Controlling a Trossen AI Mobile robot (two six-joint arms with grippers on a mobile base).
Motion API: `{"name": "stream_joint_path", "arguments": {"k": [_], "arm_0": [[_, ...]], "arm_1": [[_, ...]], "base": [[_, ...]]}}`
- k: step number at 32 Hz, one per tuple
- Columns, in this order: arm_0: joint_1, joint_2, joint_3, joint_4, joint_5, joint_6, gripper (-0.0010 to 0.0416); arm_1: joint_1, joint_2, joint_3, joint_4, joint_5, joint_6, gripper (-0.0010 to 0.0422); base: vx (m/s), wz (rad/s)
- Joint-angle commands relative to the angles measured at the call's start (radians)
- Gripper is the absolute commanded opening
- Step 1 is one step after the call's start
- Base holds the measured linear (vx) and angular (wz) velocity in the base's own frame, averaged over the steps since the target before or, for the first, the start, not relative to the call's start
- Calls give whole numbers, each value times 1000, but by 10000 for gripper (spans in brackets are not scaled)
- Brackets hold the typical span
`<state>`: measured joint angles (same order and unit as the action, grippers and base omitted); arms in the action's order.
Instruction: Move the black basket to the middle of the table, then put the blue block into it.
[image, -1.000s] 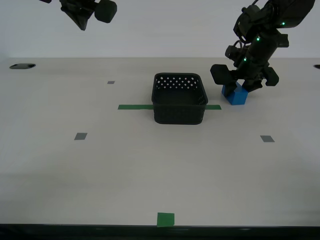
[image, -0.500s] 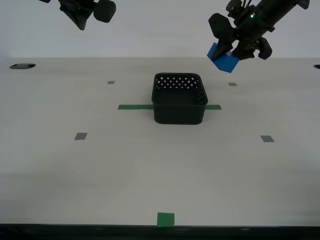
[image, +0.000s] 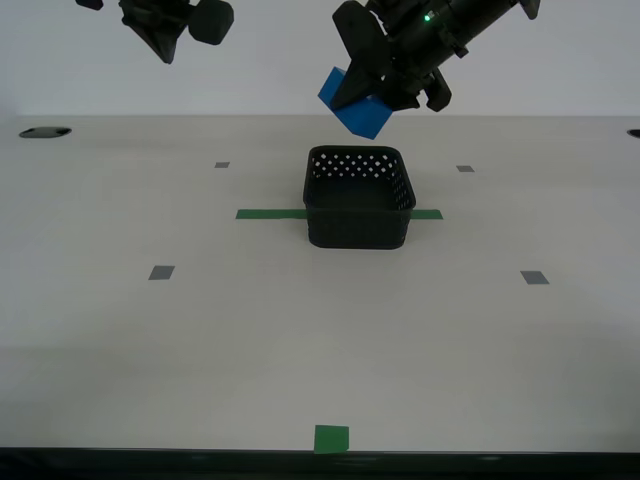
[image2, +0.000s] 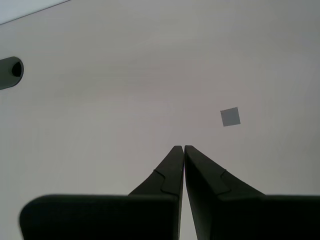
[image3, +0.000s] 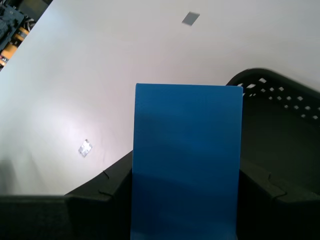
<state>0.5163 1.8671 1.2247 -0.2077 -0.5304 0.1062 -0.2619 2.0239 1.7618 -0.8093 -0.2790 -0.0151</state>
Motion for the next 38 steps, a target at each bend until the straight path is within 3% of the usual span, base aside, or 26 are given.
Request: {"name": "stream_joint_path", "arguments": {"k": [1,2,8,9,10,11,17,22,23,27,32,33,38], "arm_0": [[4,0,1,14,99,-2,3],[4,0,1,14,129,-3,8],[4,0,1,27,134,-14,101],[3,0,1,29,148,-14,131],[4,0,1,28,190,-14,190],[3,0,1,28,201,-13,240],[3,0,-1,27,200,-13,383],[0,0,-1,29,218,-14,367],[-4,0,2,29,276,-14,352],[-42,0,30,28,381,-31,311],[-119,0,57,28,402,-32,264],[-168,0,57,28,402,-32,235],[-258,0,57,28,402,-31,175]], "arm_1": [[2,0,1,-16,1,2,0],[2,0,0,-16,1,2,0],[2,0,-46,-2,1,1,0],[2,0,-68,5,2,0,0],[2,0,-105,13,1,-1,0],[3,0,-129,30,1,-3,0],[3,0,-141,40,2,-8,0],[3,0,-141,40,1,-7,0],[3,0,-141,35,1,-7,0],[3,0,-143,28,1,-7,0],[2,0,-143,22,1,-11,0],[2,0,-143,21,2,-12,0],[2,0,-143,28,1,-11,0]], "base": [[0,0],[0,0],[0,0],[0,0],[0,0],[0,0],[0,0],[0,0],[0,0],[0,0],[0,0],[0,0],[0,0]]}}
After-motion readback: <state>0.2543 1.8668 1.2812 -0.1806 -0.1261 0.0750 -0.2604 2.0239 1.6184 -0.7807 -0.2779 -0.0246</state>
